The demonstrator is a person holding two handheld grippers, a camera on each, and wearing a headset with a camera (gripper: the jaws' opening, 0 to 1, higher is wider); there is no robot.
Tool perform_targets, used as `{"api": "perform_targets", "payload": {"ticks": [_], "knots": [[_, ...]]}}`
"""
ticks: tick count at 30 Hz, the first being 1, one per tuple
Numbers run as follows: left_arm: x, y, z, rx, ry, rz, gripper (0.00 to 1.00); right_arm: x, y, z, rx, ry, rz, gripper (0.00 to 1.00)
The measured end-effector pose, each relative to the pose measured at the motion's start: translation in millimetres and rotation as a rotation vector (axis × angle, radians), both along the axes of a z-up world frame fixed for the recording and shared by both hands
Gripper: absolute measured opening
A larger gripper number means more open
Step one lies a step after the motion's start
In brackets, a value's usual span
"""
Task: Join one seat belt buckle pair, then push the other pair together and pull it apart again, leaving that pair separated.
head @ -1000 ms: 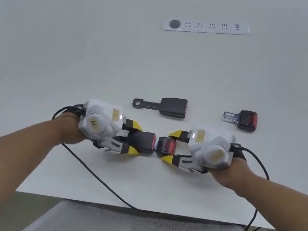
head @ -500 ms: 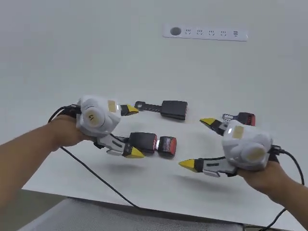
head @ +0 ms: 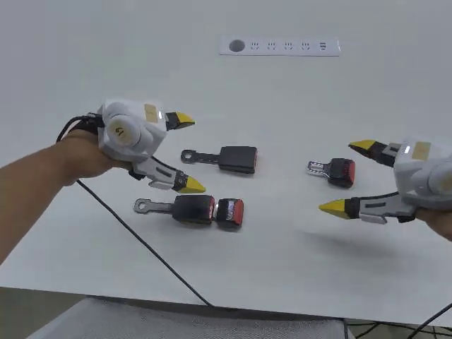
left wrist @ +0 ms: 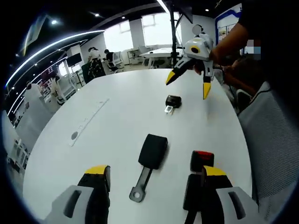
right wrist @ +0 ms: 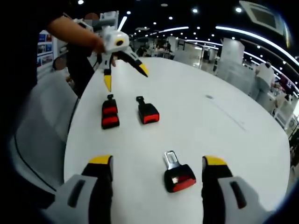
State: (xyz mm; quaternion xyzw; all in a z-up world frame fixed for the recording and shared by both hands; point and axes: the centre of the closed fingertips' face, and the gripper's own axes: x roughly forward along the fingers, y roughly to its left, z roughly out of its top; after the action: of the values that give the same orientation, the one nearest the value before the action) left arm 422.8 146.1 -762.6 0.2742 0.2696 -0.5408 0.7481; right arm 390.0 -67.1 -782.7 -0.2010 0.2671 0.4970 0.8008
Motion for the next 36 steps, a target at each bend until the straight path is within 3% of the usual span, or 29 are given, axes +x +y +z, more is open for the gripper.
{"api": "perform_targets", "payload": {"ticks": [2,9,13,23,26,28,29,32,36], "knots": [[7.7,-7.0,-3.6,0.004,0.000,-0.004,0.83,4.0,-6.1,-3.0,-0.006,0.000,0.011,0.78],[20.6,-25.0,-27.9,0.048,0.016,-0.065,0.82,14.5,-16.5,-19.5,0.011,0.090,-0.013,0.79],[22.8,-27.0,-45.3,0.074,0.047,-0.082,0.80,17.2,-17.4,-31.3,0.009,0.131,0.001,0.77],[25.5,-32.0,-76.9,0.125,0.088,-0.103,0.70,25.2,-20.6,-56.1,-0.010,0.209,0.032,0.70],[26.1,-34.3,-82.6,0.133,0.097,-0.109,0.69,25.1,-22.1,-61.6,-0.029,0.212,0.055,0.66],[28.4,-33.3,-86.3,0.158,0.084,-0.130,0.68,26.8,-21.1,-62.9,-0.026,0.197,0.075,0.65],[28.7,-36.6,-83.7,0.131,0.101,-0.126,0.67,26.6,-22.5,-63.7,-0.034,0.195,0.079,0.64],[27.1,-38.0,-83.2,0.134,0.107,-0.152,0.67,30.0,-24.6,-65.4,-0.038,0.176,0.094,0.60],[21.6,-39.4,-83.8,0.131,0.135,-0.175,0.58,30.3,-24.3,-65.1,-0.024,0.171,0.104,0.58]]}}
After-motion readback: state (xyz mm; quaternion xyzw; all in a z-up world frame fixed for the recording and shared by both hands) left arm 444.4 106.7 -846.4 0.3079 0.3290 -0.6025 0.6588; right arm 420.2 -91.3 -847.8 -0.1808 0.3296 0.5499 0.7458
